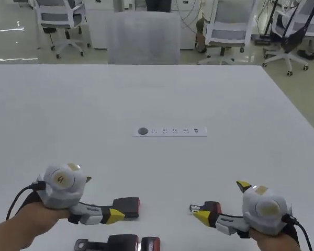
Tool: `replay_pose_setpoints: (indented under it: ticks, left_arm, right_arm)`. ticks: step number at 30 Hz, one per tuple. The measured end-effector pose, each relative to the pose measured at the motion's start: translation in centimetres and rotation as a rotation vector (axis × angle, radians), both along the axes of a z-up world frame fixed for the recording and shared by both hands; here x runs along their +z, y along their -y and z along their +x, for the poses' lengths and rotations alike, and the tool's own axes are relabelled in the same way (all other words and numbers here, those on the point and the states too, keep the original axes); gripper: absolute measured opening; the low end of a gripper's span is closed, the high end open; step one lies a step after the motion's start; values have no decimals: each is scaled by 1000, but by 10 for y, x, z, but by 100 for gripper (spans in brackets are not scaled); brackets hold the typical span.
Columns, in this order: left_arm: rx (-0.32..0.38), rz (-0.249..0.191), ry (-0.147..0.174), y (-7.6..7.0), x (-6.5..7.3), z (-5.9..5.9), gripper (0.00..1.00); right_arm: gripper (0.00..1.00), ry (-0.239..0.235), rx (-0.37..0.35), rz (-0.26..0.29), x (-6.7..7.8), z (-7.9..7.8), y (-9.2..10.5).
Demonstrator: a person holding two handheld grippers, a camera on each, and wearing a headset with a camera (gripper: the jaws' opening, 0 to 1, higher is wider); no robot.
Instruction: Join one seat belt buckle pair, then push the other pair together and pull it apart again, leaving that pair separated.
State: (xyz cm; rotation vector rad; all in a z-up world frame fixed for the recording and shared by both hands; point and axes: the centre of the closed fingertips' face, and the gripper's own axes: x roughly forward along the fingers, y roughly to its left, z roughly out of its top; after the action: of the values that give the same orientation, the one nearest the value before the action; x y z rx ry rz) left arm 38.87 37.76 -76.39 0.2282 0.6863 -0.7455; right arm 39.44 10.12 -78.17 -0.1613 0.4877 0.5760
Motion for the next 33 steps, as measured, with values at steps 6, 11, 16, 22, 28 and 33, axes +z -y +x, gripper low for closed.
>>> replay_pose_setpoints:
  ticks: [6,11,16,22,28,33]
  left_arm:
    - [58,-35,34,-22,13,-23,98]
    - [109,-77,51,-42,21,-42,100]
    - [143,-129,66,-55,27,-54,100]
    - [145,-165,66,-59,27,-70,100]
    - [118,-197,97,-55,39,-81,100]
    - [96,-220,114,-51,43,-89,100]
  right_arm:
    - [100,12,-35,30,9,-24,-3]
    - [100,34,-55,38,19,-40,1]
    - [100,46,-84,37,26,-54,7]
    - [100,65,-112,31,35,-74,17]
    - [100,85,-113,24,45,-94,20]
    - [100,94,-118,12,49,-105,22]
